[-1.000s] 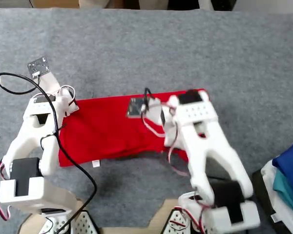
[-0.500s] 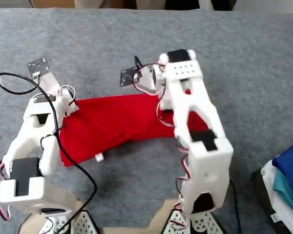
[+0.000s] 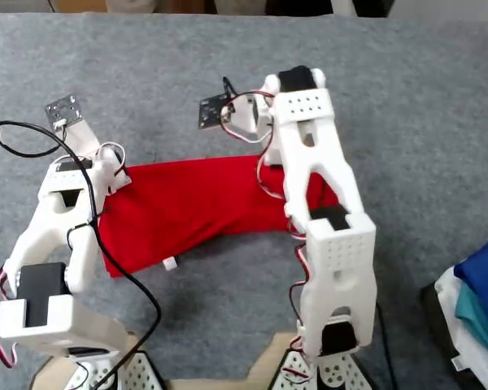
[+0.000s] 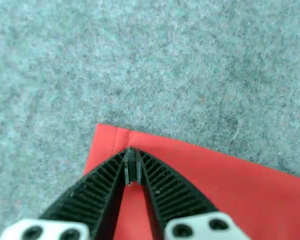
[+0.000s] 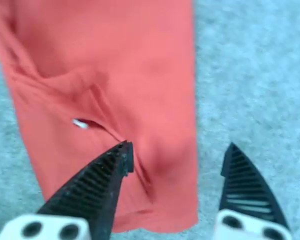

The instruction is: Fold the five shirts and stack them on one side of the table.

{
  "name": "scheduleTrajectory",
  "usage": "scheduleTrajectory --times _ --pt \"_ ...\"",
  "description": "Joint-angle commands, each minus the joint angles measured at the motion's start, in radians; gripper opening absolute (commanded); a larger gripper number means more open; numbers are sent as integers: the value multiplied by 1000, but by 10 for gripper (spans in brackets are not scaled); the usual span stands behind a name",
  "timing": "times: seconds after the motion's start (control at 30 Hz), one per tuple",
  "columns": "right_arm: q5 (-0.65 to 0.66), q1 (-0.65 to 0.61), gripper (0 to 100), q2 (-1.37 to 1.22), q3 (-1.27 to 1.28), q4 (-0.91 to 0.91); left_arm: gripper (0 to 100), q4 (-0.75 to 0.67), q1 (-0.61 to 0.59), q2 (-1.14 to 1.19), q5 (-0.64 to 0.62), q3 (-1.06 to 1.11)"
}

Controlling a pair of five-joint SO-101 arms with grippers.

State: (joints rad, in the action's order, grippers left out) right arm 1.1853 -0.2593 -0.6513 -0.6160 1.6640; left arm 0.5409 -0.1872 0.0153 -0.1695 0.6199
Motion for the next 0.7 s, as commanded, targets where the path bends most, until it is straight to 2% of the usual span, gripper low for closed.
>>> scheduleTrajectory --times 0.0,0.07,0.17,0.33,0.53,0.67 --pt "6 -21 264 88 -53 74 19 5 -8 -7 0 -48" --pt "3 -19 182 114 -51 118 19 5 -8 -7 0 -48" --pt "-69 -2 2 174 -4 121 19 5 -8 -7 0 -48" --pt "-81 -15 5 269 214 100 19 5 -8 -7 0 -46" --pt "-123 -42 5 272 441 -133 20 29 -9 -10 0 -48" --pt "-158 -70 5 239 487 -269 20 29 -9 -10 0 -48"
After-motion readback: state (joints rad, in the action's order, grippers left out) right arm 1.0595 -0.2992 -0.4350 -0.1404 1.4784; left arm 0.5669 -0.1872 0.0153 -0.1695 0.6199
